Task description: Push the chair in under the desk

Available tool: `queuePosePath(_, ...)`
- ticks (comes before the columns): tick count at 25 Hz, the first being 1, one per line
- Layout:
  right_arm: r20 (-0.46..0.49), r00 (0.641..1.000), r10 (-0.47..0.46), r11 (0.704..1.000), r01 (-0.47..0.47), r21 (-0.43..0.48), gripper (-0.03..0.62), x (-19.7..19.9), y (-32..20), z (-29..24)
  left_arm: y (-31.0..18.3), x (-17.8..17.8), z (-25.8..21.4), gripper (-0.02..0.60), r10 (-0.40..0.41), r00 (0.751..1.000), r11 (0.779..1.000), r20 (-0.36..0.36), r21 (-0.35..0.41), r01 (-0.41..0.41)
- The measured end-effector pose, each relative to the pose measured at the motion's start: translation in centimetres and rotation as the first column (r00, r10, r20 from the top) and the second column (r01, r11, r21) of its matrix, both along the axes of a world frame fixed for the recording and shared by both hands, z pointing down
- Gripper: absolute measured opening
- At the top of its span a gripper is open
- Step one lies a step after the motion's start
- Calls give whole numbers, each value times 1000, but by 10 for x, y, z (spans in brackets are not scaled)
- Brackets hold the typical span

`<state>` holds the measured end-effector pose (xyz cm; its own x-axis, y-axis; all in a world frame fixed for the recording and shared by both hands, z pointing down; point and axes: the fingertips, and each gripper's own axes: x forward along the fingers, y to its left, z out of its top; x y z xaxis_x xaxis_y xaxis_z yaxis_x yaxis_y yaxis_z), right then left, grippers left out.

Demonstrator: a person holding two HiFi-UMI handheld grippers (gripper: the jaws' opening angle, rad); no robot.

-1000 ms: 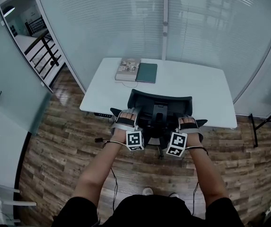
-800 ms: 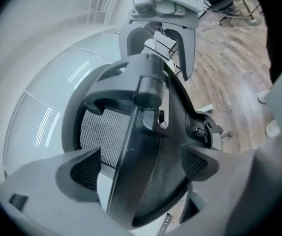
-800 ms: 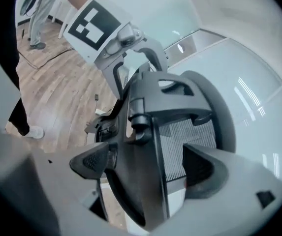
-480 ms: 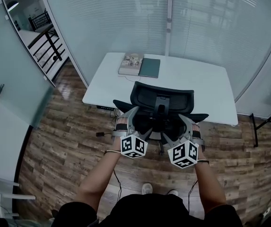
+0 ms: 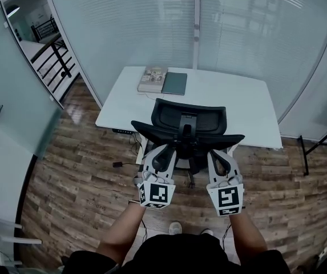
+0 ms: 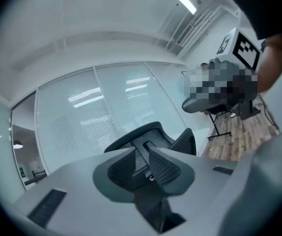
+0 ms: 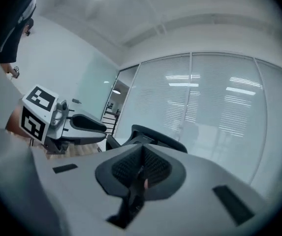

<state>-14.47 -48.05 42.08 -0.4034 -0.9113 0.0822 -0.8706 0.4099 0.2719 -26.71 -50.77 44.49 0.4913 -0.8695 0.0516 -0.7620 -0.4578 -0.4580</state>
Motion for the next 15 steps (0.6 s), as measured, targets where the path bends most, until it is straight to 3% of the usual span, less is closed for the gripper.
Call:
queuePosePath(3, 42, 999, 24, 1000, -24, 7, 5, 7, 6, -3, 8, -4, -4, 19, -24, 994, 999, -105, -27, 21)
queuePosePath(8, 72, 996, 51, 998, -52, 20, 3, 14, 21, -8, 23, -2, -2, 14, 13, 949, 983, -315, -170, -69)
queuePosePath(15, 108, 993, 55, 998, -57, 18, 3, 16, 33, -2, 30, -4, 5, 12, -13, 940, 979, -342, -197, -58)
